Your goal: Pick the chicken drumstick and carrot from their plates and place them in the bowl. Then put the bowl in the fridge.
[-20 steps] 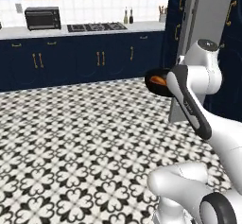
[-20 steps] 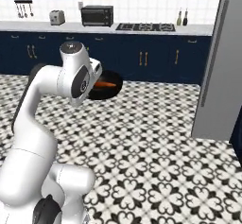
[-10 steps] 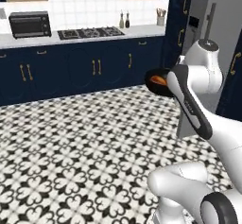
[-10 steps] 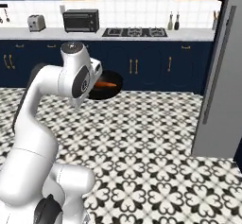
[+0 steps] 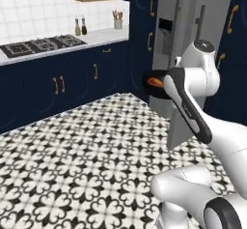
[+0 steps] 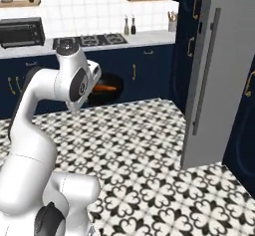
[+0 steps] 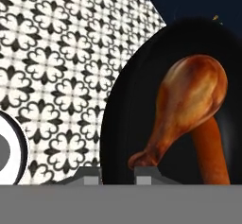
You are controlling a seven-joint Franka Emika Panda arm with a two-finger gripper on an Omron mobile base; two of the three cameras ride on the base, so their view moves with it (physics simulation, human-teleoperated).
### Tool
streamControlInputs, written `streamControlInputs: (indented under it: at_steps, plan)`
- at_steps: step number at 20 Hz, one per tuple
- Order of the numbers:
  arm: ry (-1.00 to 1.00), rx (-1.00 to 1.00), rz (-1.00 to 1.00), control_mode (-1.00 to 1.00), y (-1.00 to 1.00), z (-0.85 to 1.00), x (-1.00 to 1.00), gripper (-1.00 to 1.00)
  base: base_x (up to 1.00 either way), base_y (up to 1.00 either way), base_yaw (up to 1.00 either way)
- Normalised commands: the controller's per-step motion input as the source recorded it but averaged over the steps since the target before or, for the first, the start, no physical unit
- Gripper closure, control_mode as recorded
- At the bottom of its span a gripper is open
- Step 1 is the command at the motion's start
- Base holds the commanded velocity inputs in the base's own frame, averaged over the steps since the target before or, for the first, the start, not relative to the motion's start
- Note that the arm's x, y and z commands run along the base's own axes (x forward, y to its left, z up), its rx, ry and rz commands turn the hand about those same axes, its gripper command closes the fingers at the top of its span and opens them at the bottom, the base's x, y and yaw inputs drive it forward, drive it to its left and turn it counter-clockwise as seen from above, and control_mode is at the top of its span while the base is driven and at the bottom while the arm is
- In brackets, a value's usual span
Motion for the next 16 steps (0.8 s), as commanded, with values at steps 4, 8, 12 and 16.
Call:
streamControlInputs:
  at_steps: [4,8,12,16]
  plan:
    - [0.00,0.00,0.00,1.00,0.00,0.00,0.00,1.00,0.79,0.78,-0.68]
    - [0.00,0.00,0.00,1.00,0.00,0.00,0.00,1.00,0.78,0.86,-0.64]
    - [0.00,0.00,0.00,1.00,0.00,0.00,0.00,1.00,0.67,0.97,-0.59]
    - [0.00,0.00,0.00,1.00,0.00,0.00,0.00,1.00,0.67,0.95,-0.58]
